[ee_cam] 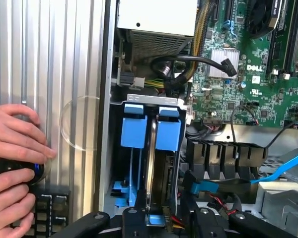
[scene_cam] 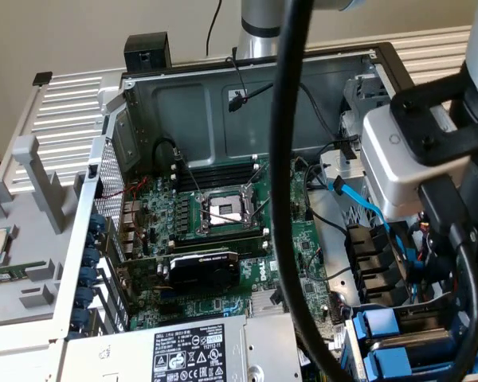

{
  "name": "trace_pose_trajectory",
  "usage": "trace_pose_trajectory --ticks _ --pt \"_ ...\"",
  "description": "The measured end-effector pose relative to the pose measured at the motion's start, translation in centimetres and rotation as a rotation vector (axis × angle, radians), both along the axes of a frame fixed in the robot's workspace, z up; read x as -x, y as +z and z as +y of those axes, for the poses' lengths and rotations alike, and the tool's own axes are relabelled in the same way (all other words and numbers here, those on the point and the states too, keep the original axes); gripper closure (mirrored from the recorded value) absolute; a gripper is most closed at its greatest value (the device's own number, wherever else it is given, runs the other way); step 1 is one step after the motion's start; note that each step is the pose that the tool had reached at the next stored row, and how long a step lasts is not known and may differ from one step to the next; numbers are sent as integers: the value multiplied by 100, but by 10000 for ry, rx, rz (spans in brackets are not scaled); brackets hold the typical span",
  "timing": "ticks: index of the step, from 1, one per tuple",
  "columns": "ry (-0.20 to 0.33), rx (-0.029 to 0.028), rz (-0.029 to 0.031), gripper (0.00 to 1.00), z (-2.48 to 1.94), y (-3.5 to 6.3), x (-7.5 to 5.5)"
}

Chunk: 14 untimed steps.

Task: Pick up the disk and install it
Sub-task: 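Insert the first disk wire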

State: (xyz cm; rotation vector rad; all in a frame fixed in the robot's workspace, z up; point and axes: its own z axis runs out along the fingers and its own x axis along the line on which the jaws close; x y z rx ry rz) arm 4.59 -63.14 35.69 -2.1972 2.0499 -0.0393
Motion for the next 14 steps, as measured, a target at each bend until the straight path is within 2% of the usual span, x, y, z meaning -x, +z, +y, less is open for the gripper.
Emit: trace_pose_trajectory --ticks 1,4,5,6,9,14 --pt "0 -97 1 60 -16 -1 -1" --pt "16 -474 1 60 -34 -8 -5" --pt "24 -583 3 60 -40 -13 -6" --pt "31 -654 7 60 -47 -19 -7" --pt "52 -803 26 60 -75 -46 -13" --pt "143 -966 36 60 -95 -95 -33"
